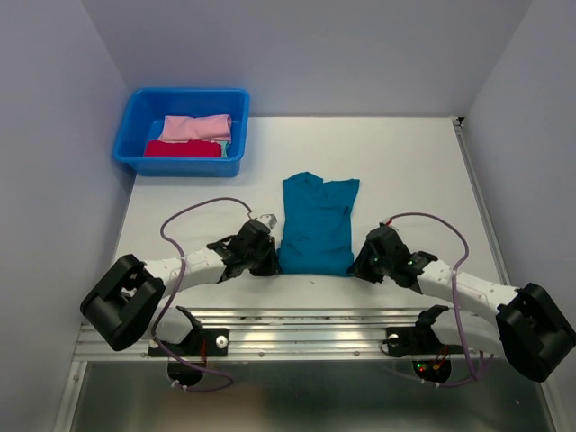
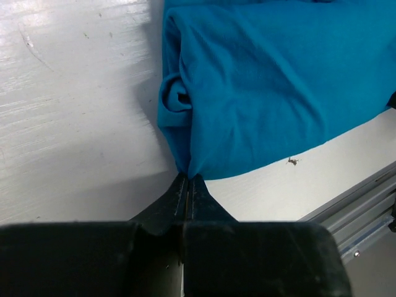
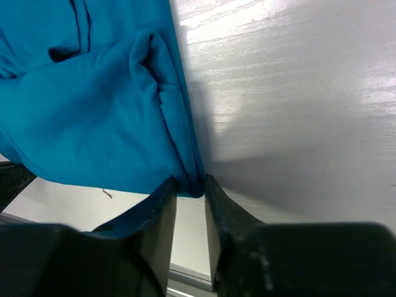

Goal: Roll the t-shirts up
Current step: Roll the T-shirt to the center of the board.

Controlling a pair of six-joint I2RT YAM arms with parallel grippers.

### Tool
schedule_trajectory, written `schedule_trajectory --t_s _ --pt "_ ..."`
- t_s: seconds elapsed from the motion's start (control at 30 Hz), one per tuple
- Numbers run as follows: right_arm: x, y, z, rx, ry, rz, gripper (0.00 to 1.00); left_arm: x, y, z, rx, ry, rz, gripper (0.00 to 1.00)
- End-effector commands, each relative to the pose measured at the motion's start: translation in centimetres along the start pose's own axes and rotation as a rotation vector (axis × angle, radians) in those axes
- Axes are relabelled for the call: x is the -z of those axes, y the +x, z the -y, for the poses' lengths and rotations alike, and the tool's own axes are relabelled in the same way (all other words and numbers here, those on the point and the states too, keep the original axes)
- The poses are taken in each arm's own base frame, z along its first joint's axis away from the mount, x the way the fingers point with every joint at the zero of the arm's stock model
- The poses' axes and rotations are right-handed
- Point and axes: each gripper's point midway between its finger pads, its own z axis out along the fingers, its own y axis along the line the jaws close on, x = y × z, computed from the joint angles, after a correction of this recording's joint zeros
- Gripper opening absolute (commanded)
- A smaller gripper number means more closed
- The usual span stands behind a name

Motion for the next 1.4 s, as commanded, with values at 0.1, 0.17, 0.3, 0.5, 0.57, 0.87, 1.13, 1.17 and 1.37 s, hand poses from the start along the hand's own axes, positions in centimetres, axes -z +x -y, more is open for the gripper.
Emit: schedule_trajectory --t_s 0.1,0.17,0.3,0.5,0.57,0.87,1.13,1.17,1.37 --pt "0.3 -0.8 -1.4 -0.009 -0.053 0.03 0.12 0.7 -1.1 0.7 0.004 0.015 0.037 0.0" --pt "0.5 -1.0 -1.7 -0.006 -0.064 0.035 0.07 1.2 -1.8 1.3 0.005 0.028 0.055 0.0" --pt "1.3 -2.1 -2.4 -0.005 -0.07 0.073 0.03 2.1 -2.7 2.0 0.019 0.028 0.071 0.0" --pt "2.7 -4.3 -3.7 0.01 -0.063 0.144 0.02 3.2 -4.6 3.2 0.02 0.026 0.095 0.0" --pt "3.0 -5.1 -4.4 0.023 -0.068 0.165 0.02 3.4 -5.4 3.5 0.017 0.026 0.101 0.0" --pt "3.5 -8.1 -6.1 0.067 -0.037 0.247 0.04 3.7 -8.6 3.3 0.02 0.009 0.118 0.0" --pt "3.0 -9.6 -7.1 0.104 -0.009 0.276 0.05 3.5 -11.6 3.6 0.011 0.03 0.128 0.0" --pt "2.9 -10.0 -7.1 0.1 -0.003 0.282 0.05 3.4 -11.8 3.6 0.009 0.032 0.126 0.0" --pt "2.6 -10.8 -7.5 0.115 0.009 0.285 0.05 2.6 -12.7 3.6 -0.006 0.023 0.104 0.0"
